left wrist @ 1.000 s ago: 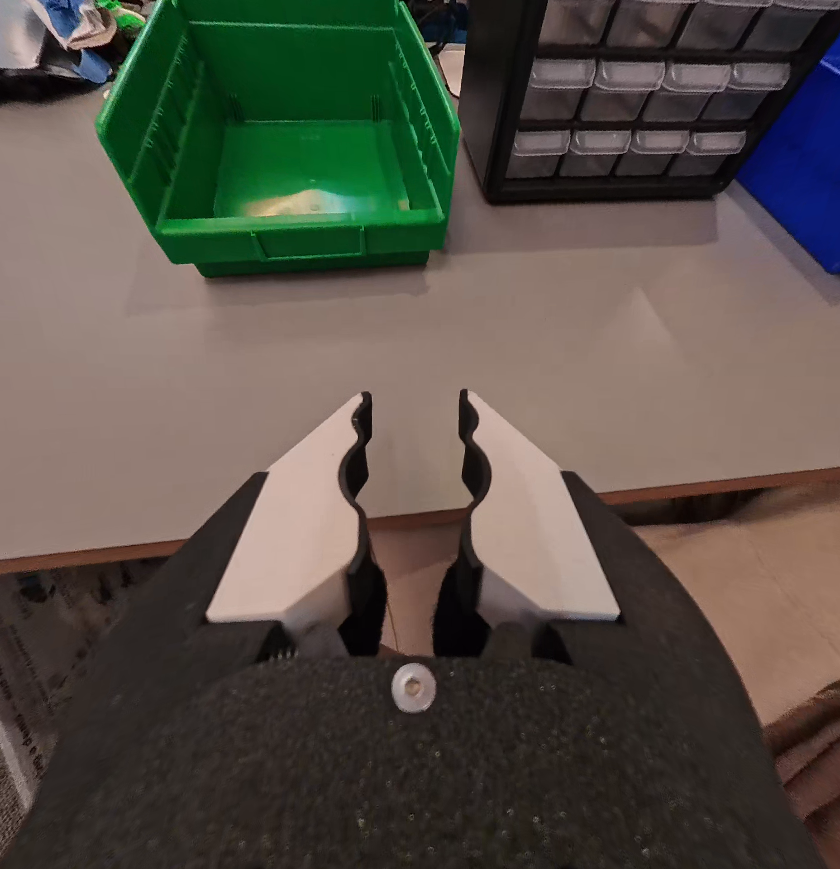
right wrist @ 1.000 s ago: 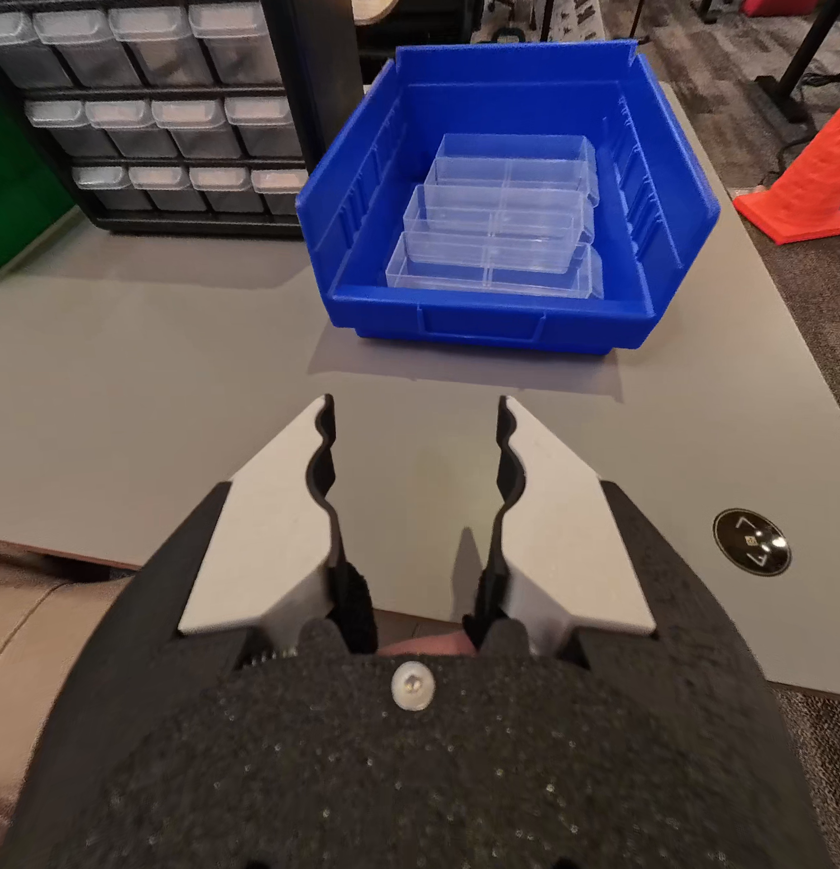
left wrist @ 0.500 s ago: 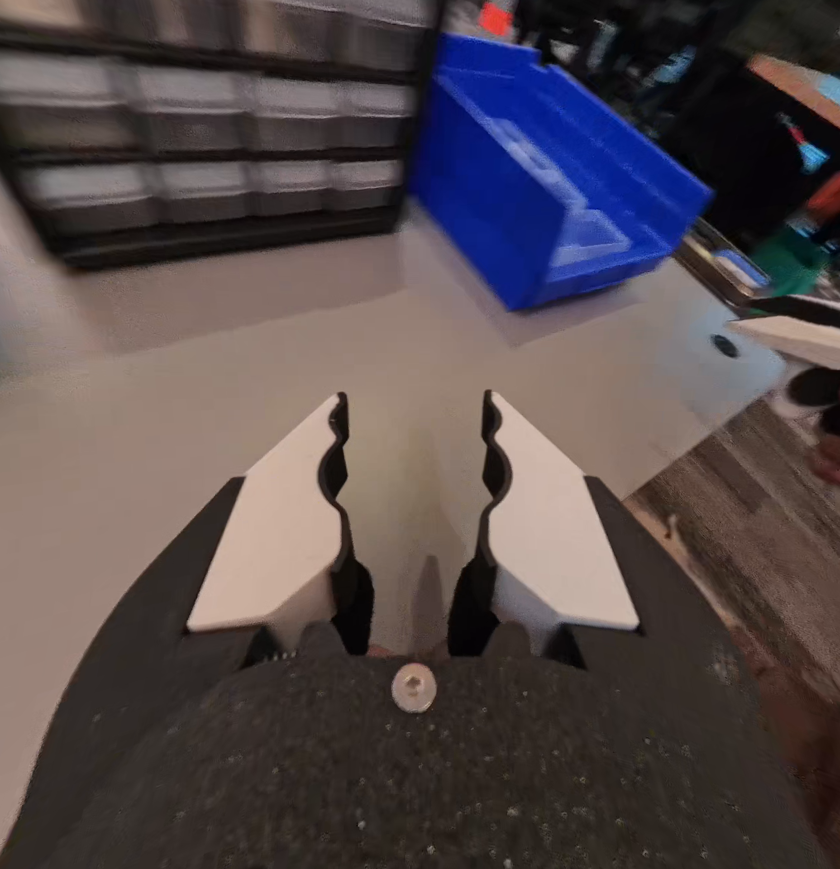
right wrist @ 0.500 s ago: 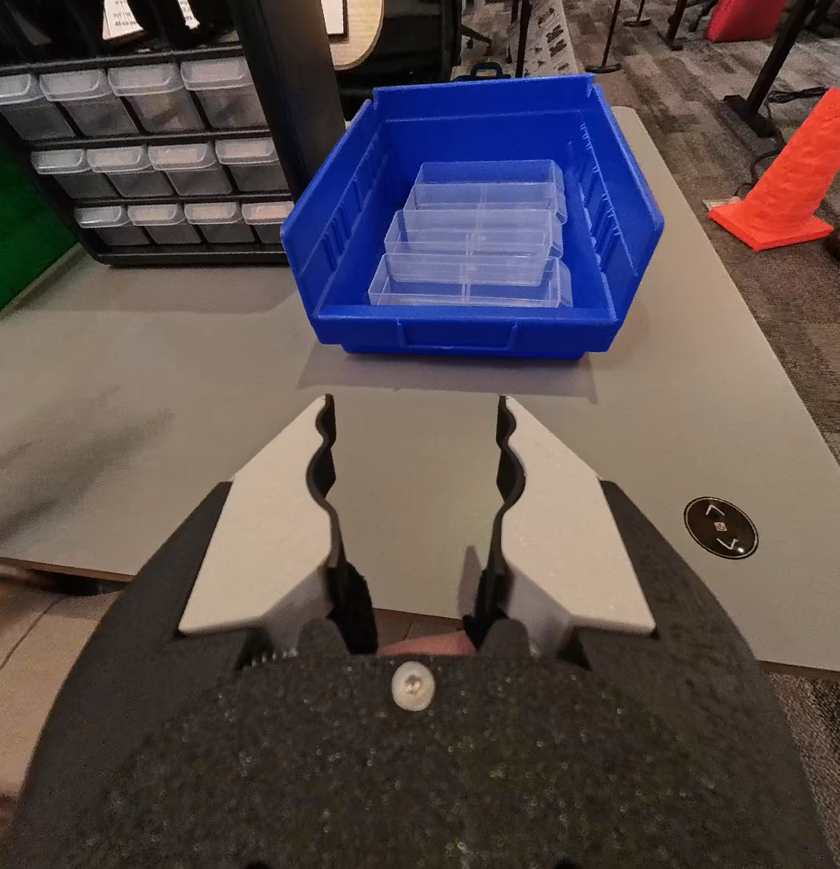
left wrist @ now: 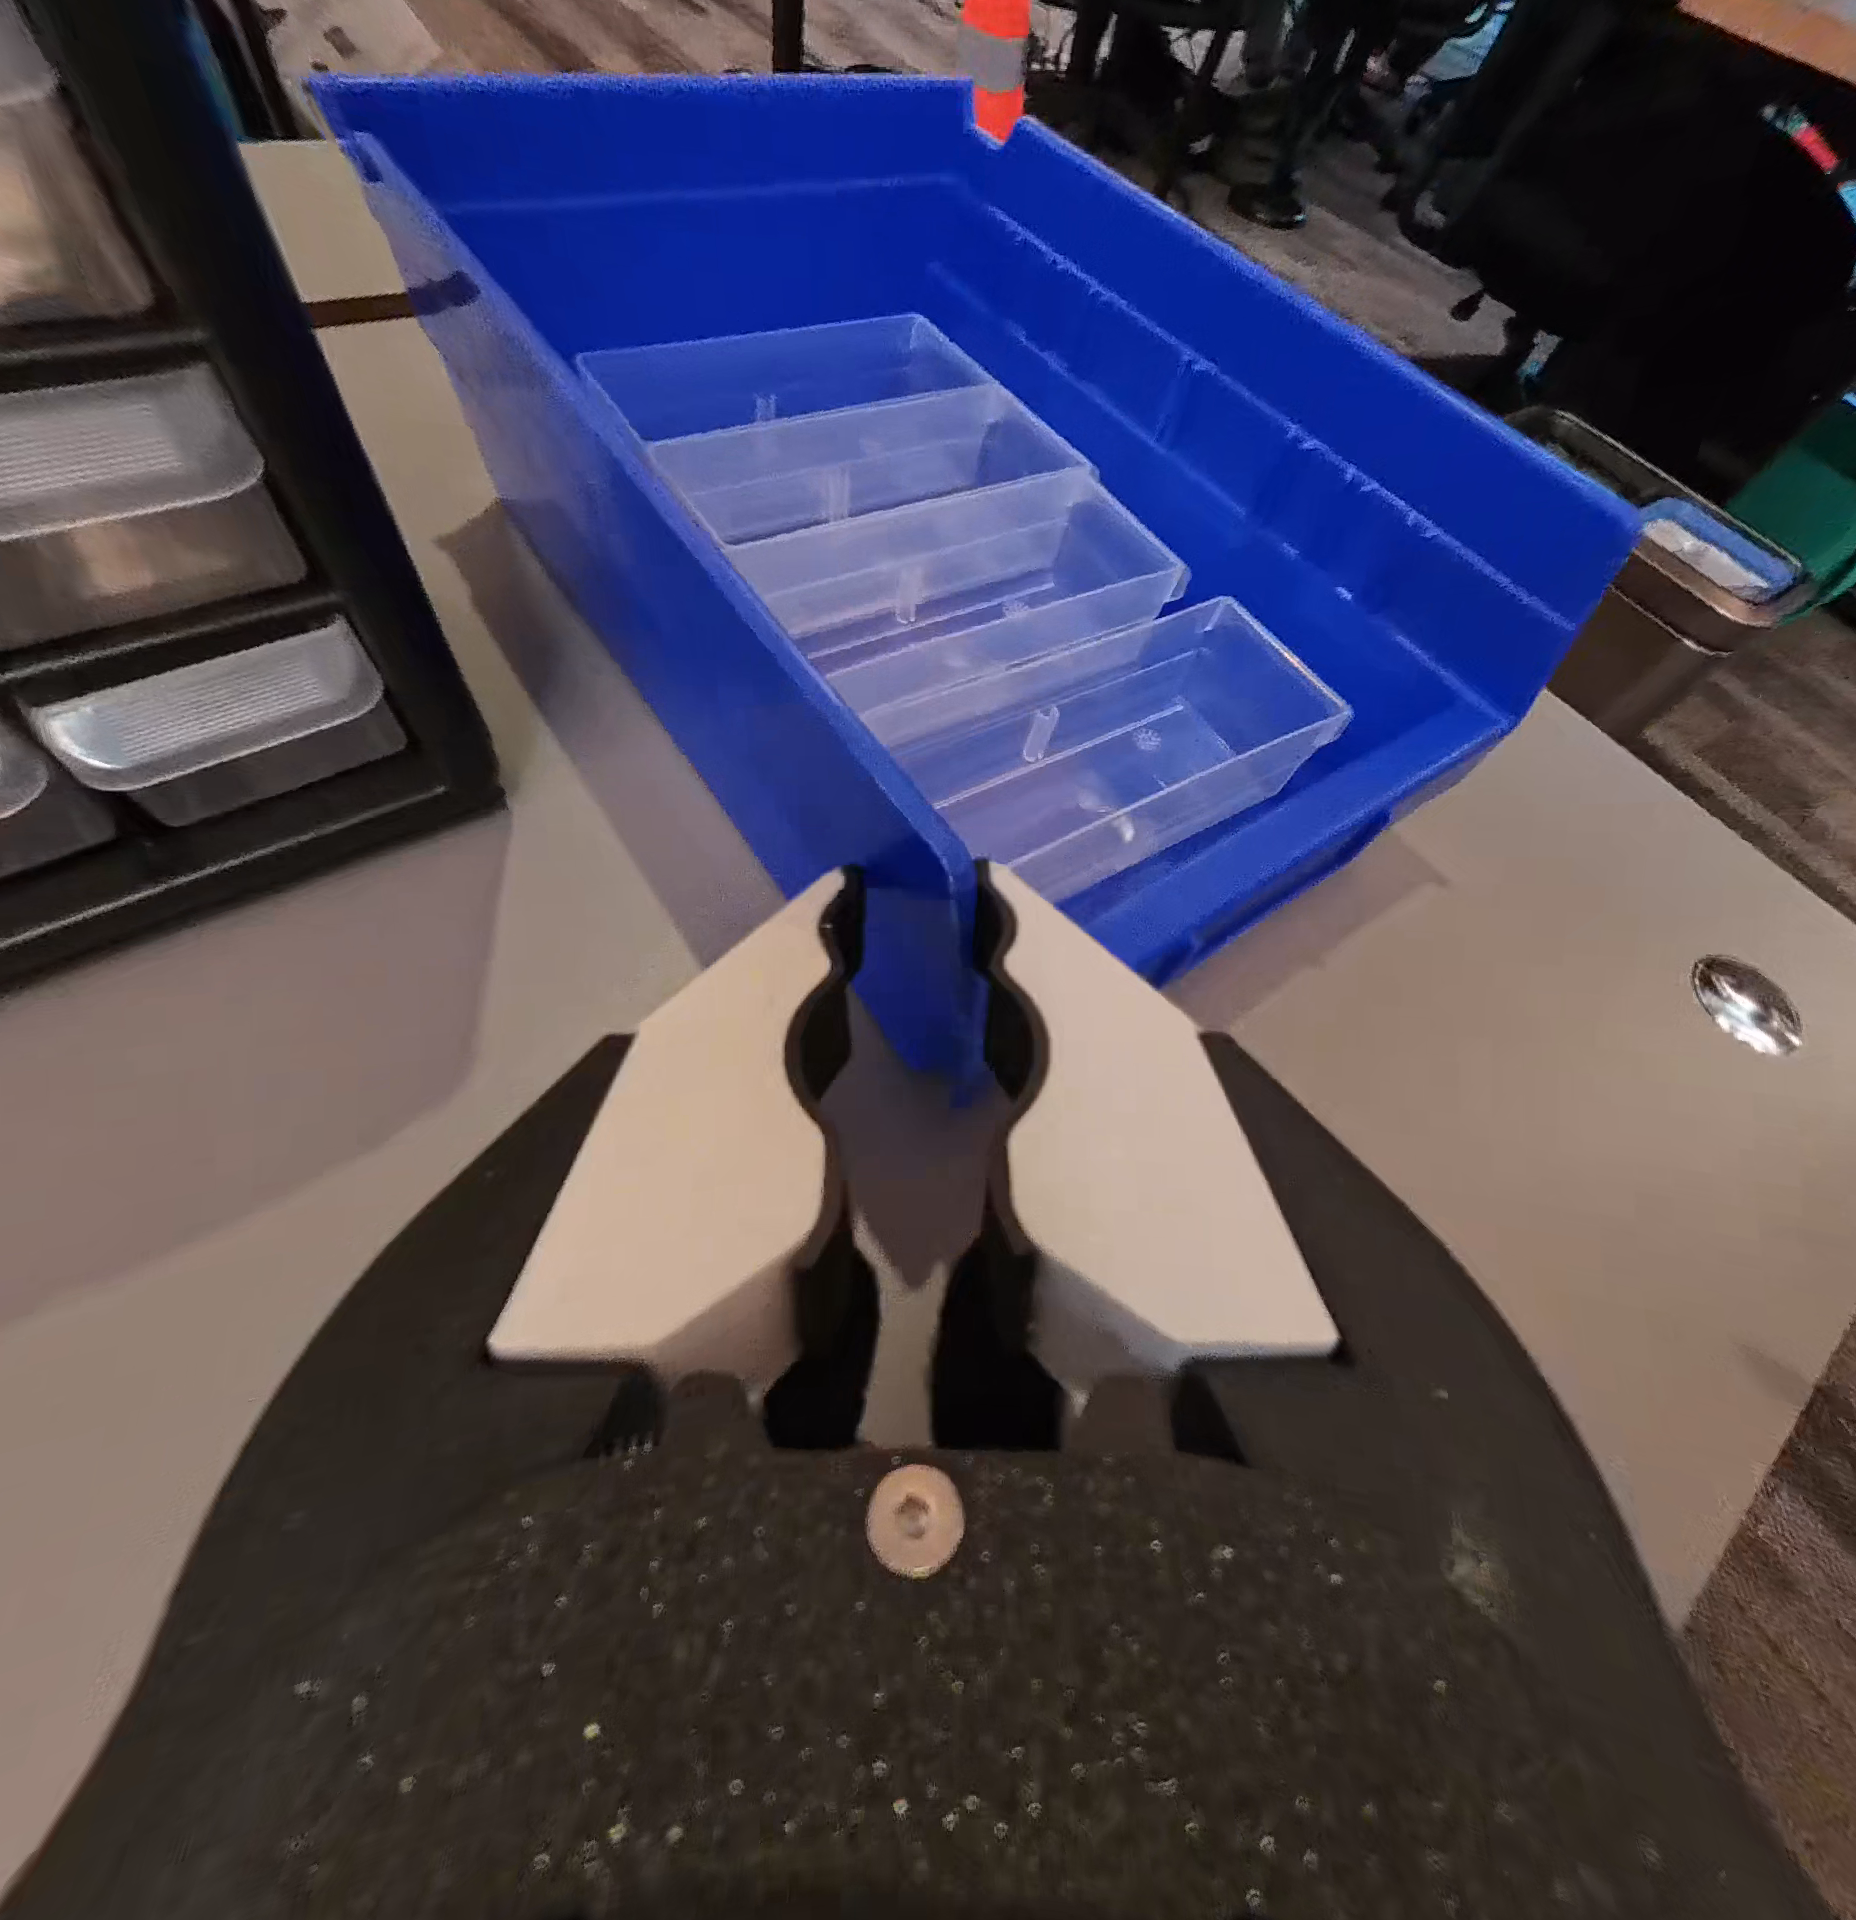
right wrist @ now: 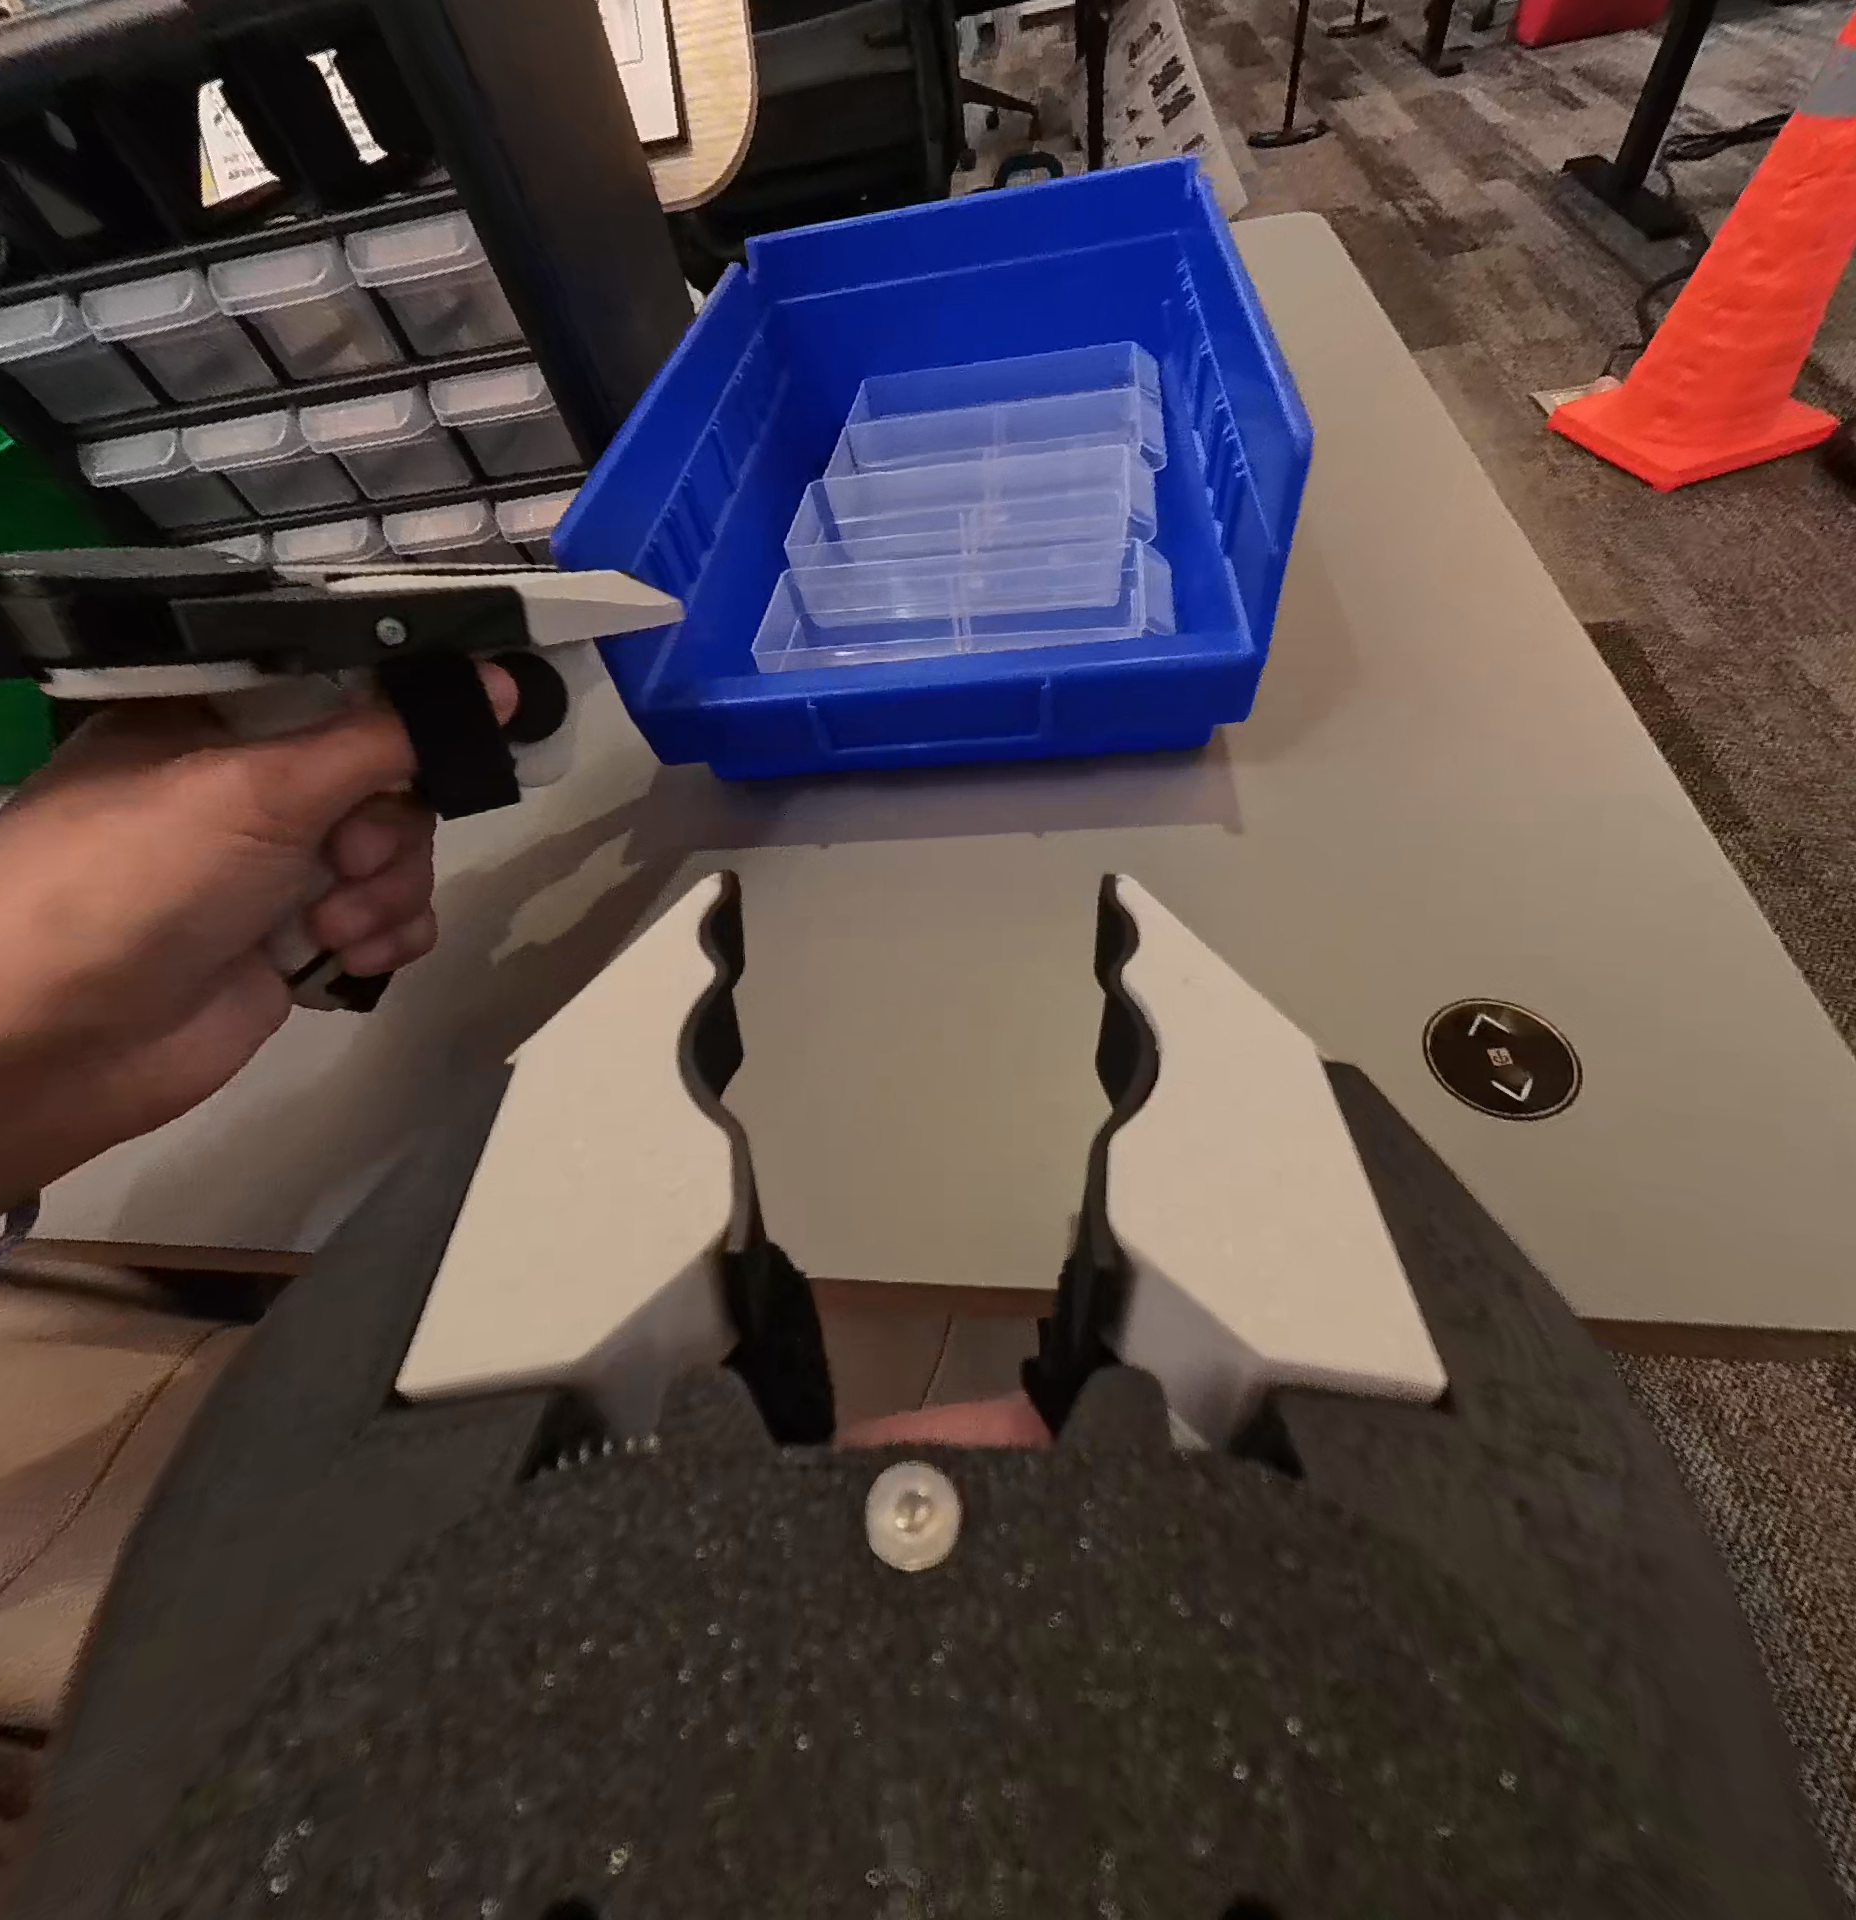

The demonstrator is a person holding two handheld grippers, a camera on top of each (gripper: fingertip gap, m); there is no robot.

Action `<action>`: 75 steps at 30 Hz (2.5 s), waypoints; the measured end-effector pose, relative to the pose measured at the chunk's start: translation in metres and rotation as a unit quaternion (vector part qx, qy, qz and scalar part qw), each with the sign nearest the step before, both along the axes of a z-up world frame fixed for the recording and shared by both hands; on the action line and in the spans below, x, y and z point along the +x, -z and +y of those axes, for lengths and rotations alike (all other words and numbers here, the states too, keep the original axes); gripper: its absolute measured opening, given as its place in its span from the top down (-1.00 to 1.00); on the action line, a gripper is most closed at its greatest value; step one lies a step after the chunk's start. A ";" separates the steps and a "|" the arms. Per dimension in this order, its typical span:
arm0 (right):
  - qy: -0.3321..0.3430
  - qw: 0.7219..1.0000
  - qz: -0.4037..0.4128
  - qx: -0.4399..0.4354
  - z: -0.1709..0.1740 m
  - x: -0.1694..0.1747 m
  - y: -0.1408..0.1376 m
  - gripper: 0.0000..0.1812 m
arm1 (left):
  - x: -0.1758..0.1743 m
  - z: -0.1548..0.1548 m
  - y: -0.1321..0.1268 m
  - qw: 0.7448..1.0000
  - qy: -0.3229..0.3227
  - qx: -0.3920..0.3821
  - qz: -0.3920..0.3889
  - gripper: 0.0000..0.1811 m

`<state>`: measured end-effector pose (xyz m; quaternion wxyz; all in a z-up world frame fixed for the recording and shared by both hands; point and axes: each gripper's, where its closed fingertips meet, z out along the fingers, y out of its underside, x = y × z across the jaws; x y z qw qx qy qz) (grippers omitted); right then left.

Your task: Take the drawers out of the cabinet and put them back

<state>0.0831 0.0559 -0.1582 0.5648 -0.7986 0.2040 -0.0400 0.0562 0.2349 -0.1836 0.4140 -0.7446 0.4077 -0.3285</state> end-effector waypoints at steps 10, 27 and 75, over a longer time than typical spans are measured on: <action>0.000 0.995 -0.007 0.095 -0.007 -0.001 -0.041 0.27 | -0.069 -0.008 0.001 0.994 0.065 0.066 0.056 0.88; -0.053 0.978 -0.072 0.188 -0.003 -0.029 -0.083 0.29 | -0.288 0.045 0.003 0.980 0.156 0.045 0.112 0.97; -0.604 0.677 -0.227 -0.354 0.455 -0.411 -0.032 0.52 | -0.608 0.152 0.008 0.964 -0.259 0.007 0.058 0.98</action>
